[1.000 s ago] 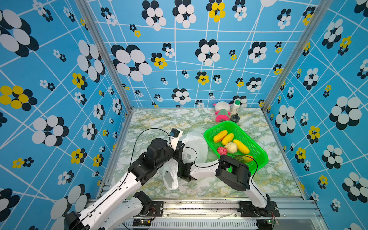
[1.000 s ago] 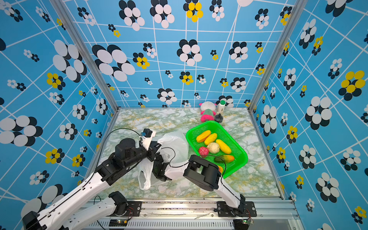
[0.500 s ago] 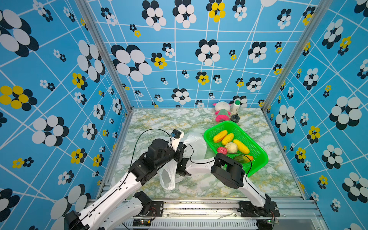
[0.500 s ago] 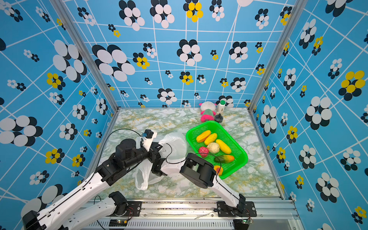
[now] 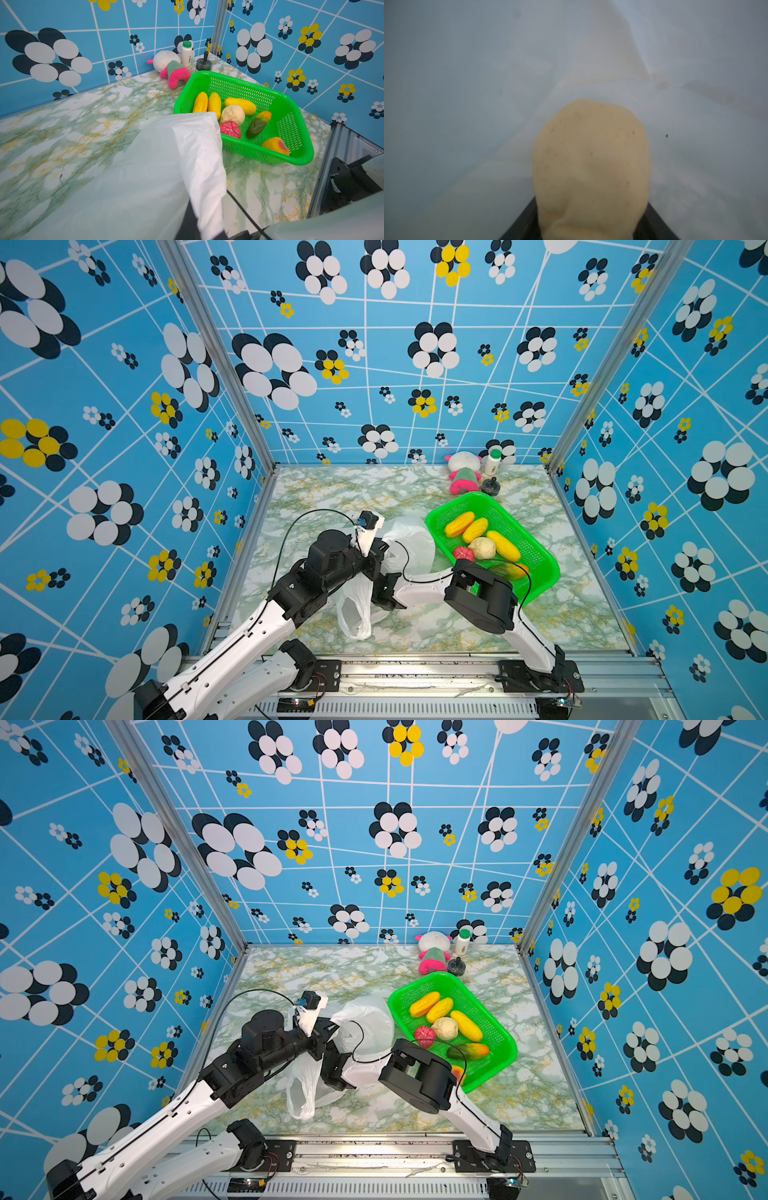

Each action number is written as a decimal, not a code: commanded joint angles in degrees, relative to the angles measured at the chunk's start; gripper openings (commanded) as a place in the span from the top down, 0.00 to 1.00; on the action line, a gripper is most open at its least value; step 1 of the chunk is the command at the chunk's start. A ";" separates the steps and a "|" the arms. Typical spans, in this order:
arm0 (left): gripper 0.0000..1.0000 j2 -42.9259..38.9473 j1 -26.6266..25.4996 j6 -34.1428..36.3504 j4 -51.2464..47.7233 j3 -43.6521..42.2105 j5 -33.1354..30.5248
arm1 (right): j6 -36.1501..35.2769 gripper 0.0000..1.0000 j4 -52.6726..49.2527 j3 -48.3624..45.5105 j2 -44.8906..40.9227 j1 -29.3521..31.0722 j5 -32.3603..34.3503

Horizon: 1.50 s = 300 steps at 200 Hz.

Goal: Untie the knot of the plastic bag and take out the fruit
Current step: 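Close the right gripper on the pale pear inside the bag, then lift the pale pear out of the bag over the green basket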

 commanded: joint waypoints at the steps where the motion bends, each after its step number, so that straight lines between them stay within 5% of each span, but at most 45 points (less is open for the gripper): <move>1: 1.00 -1.59 -0.44 -0.66 1.09 -1.68 -2.20 | -0.84 0.54 5.46 -5.11 -7.06 -0.15 -2.75; 79: 1.00 -2.90 0.11 -0.63 1.56 -2.63 -9.44 | -1.11 0.61 19.18 -26.84 -24.16 2.03 -8.08; 116: 1.00 -2.86 3.10 -0.39 -0.33 -1.22 -18.68 | -4.66 0.62 23.36 -36.14 -33.35 5.18 -9.59; 198: 1.00 -2.70 7.24 -1.40 0.64 -0.71 -18.62 | -5.00 0.64 22.82 -48.84 -50.75 6.82 -8.08; 267: 1.00 -2.76 11.22 -3.63 -1.81 -0.63 -17.83 | -8.61 0.65 3.83 -51.17 -71.21 5.10 10.97; 300: 1.00 -3.44 11.50 -4.12 -1.27 -1.39 -15.69 | 0.41 0.68 -8.49 -52.24 -79.31 -3.02 21.98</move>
